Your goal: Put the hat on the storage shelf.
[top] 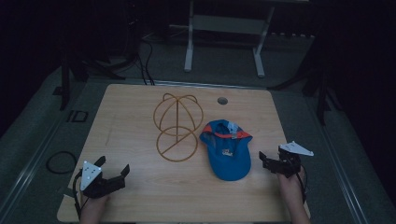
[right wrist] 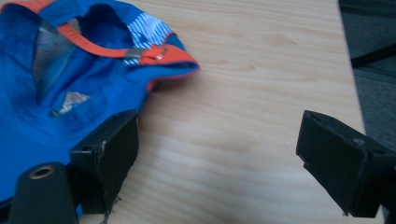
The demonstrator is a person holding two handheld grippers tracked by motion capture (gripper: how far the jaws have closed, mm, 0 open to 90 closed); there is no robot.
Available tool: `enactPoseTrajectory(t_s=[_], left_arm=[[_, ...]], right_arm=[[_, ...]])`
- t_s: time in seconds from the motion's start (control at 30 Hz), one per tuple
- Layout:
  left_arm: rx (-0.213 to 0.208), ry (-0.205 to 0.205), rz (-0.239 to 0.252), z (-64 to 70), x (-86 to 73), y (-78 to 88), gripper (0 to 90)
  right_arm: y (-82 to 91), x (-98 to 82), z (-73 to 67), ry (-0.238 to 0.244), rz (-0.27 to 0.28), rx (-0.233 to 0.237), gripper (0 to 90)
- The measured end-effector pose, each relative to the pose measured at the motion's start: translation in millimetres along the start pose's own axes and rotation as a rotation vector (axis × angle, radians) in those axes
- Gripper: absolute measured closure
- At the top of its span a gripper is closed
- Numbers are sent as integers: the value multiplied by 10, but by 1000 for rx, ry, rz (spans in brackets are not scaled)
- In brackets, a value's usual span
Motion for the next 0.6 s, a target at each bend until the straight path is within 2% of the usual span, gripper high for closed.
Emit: enactPoseTrajectory(t_s=[0.07,0.13,0.17,0.27,0.3,0.33,0.4,0.5,0.6], left_arm=[[-3,-10,-18,13,-8,-5,37],[-10,-20,-11,34,8,-2,37],[-13,-39,-11,51,22,2,37],[-13,-63,-21,73,25,9,37],[-40,-70,-13,101,32,14,36],[-48,-79,-15,129,38,13,35],[-58,-85,-16,144,39,9,35],[-75,-86,-19,174,35,-1,35],[-78,-94,-23,179,31,-7,35]], right_arm=[[-56,118,-78,14,0,24,135],[-102,198,-121,12,-4,30,135],[-124,239,-145,19,-6,37,133],[-197,356,-237,30,-5,86,135],[-197,356,-237,30,-5,86,135],[-257,424,-289,53,-16,100,152],[-291,460,-308,63,-17,98,153],[-433,579,-410,95,-29,124,224],[-556,645,-479,80,-43,154,276]])
Point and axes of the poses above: each handheld gripper's, and its own axes: y roughly backward along the jaws, x roughly out of its top, z roughly to its right, the point moved 8 cm from there along -y, roughly forward along the jaws, and after that the axes turned 12 degrees about -y, right-handed, at the moved point
